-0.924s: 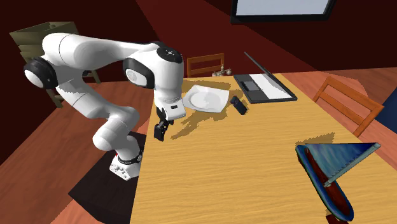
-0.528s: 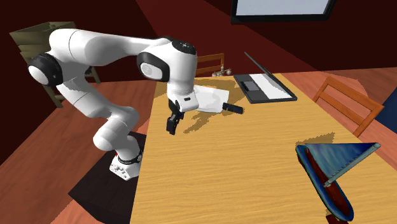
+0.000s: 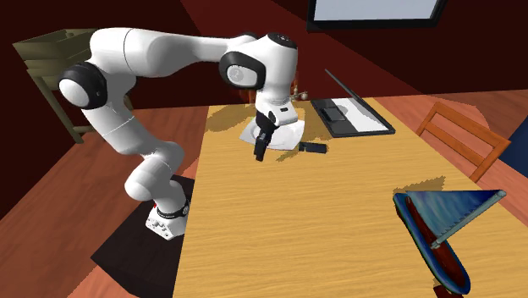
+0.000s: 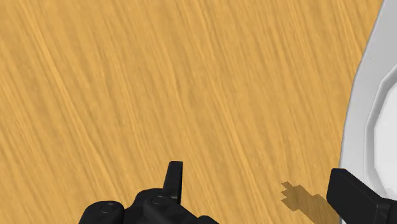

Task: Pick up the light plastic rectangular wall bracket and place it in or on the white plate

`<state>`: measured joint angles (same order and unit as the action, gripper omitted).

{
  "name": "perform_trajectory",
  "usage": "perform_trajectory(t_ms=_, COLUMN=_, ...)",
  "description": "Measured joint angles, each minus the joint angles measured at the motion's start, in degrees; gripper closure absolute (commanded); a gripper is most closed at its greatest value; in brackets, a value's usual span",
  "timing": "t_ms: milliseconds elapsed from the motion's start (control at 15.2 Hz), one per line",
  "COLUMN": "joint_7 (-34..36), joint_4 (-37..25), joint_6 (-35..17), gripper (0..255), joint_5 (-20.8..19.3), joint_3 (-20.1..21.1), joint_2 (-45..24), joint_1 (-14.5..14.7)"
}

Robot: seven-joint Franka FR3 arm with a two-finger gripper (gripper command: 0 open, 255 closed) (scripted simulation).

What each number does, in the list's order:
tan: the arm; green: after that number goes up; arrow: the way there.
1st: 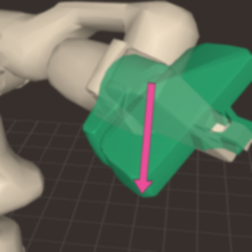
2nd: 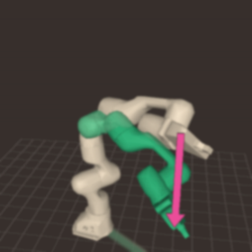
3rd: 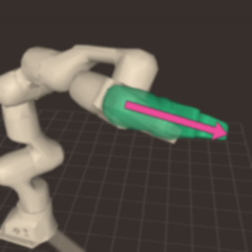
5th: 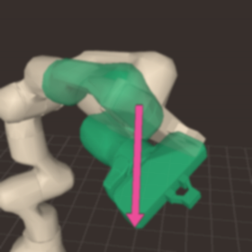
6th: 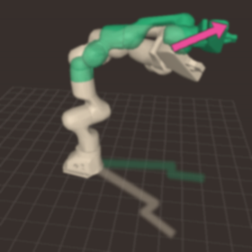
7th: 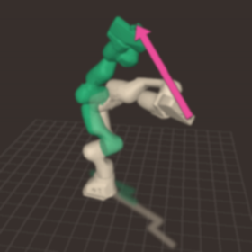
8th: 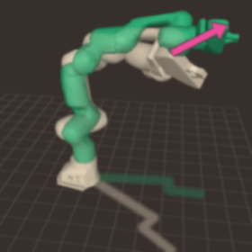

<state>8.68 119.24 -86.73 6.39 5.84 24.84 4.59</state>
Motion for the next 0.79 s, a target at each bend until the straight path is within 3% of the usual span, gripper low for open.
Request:
perform_trajectory(t_ms=462, joint_7=6.51, joint_4=-13.97, joint_6=-0.49, gripper=0, joint_5=-0.02, joint_3=4.80, joint_2=-12.20, joint_1=1.85)
perform_trajectory(t_ms=792, joint_7=11.45, joint_4=-27.83, joint_6=1.72, gripper=0, joint_5=-1.96, joint_3=7.83, joint_2=-22.47, joint_1=3.56)
